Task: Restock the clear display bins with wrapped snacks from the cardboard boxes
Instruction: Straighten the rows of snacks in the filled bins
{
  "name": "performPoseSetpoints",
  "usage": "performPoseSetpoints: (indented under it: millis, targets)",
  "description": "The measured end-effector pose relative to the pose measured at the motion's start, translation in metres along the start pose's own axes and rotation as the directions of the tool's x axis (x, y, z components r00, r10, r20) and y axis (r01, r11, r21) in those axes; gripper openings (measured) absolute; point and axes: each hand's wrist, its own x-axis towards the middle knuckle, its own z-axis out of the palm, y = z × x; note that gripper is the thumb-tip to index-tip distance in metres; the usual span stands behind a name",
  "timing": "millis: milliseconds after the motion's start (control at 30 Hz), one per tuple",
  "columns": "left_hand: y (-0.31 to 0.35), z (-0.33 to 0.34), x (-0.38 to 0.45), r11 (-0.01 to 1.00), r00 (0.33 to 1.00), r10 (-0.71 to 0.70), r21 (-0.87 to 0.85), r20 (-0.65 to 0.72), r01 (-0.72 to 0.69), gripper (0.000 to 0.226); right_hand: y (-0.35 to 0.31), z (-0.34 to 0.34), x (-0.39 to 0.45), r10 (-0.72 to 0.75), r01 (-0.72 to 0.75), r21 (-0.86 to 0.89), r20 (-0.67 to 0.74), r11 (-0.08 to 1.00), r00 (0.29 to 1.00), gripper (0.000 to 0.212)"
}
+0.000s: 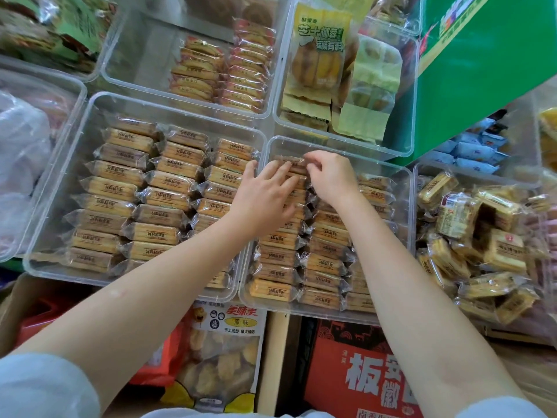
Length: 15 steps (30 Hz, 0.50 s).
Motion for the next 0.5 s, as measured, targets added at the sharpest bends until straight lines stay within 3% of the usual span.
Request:
performPoseSetpoints:
  millis: [133, 300, 367, 500]
  targets:
    - [0.01, -0.004, -0.006, 0.984, 1.0, 0.012, 0.177, -0.007, -0.01, 0.06, 0.017, -0.003, -0.036, -0.169, 0.166, -0.038, -0.342, 0.985, 0.924, 0.024]
    - [0.026, 0.003, -0.025, 0.975, 0.986, 0.154, 0.15, 0.065, -0.162, 0.056, 0.052, 0.034, -0.082, -0.231, 0.176, -0.192, -0.32, 0.966, 0.919, 0.01]
    - [0.026, 0.002, -0.031, 0.979, 0.986, 0.161, 0.12, 0.031, -0.163, 0.054, 0.051, 0.042, -0.09, -0.188, 0.148, -0.141, -0.34, 0.979, 0.921, 0.012]
    - [0.025, -0.001, -0.046, 0.961, 0.98, 0.14, 0.218, 0.14, -0.169, 0.062, 0.034, 0.048, -0.091, -0.016, 0.018, 0.004, -0.307, 1.0, 0.951, 0.028]
